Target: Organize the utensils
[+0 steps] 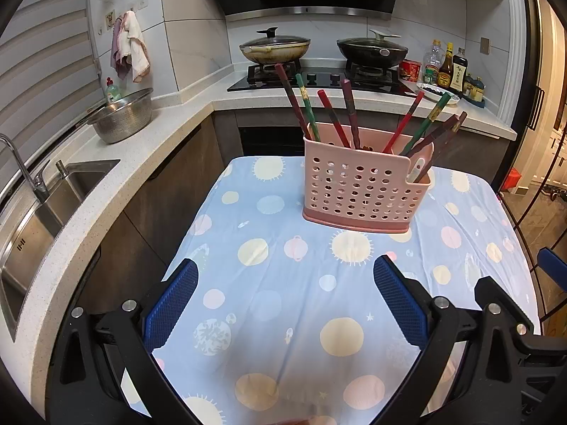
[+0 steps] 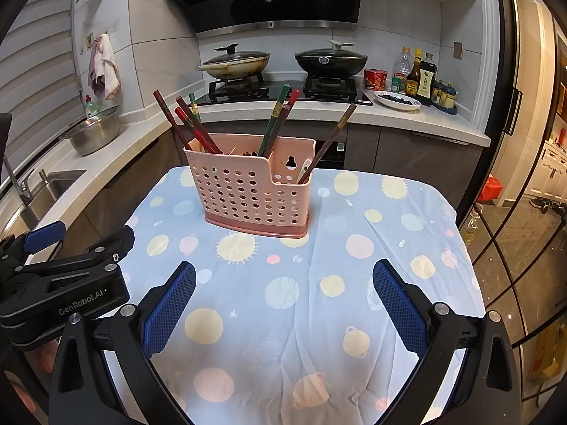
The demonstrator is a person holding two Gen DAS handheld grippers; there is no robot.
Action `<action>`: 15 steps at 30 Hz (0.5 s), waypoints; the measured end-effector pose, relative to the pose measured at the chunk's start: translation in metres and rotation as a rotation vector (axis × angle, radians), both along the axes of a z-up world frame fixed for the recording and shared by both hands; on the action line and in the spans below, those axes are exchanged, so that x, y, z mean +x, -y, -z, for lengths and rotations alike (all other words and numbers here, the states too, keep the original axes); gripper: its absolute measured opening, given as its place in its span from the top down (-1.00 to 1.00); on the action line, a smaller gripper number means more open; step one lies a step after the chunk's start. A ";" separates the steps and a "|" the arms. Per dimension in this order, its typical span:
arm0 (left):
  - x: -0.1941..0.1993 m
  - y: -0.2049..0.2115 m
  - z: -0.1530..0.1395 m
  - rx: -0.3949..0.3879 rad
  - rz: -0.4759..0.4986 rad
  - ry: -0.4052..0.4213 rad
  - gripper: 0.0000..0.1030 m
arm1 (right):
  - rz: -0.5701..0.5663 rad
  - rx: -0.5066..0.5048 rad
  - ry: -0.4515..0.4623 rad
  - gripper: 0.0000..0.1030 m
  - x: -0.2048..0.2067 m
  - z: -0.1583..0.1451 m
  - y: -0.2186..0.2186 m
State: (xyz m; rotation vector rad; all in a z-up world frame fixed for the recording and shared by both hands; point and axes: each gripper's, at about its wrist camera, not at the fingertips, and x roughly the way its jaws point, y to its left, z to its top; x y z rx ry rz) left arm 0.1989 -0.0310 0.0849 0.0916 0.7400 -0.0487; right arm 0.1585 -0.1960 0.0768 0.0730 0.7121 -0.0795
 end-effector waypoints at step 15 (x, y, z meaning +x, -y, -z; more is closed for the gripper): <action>0.003 0.002 0.000 -0.003 -0.005 -0.009 -0.82 | 0.005 -0.001 -0.002 -0.87 0.002 -0.003 0.000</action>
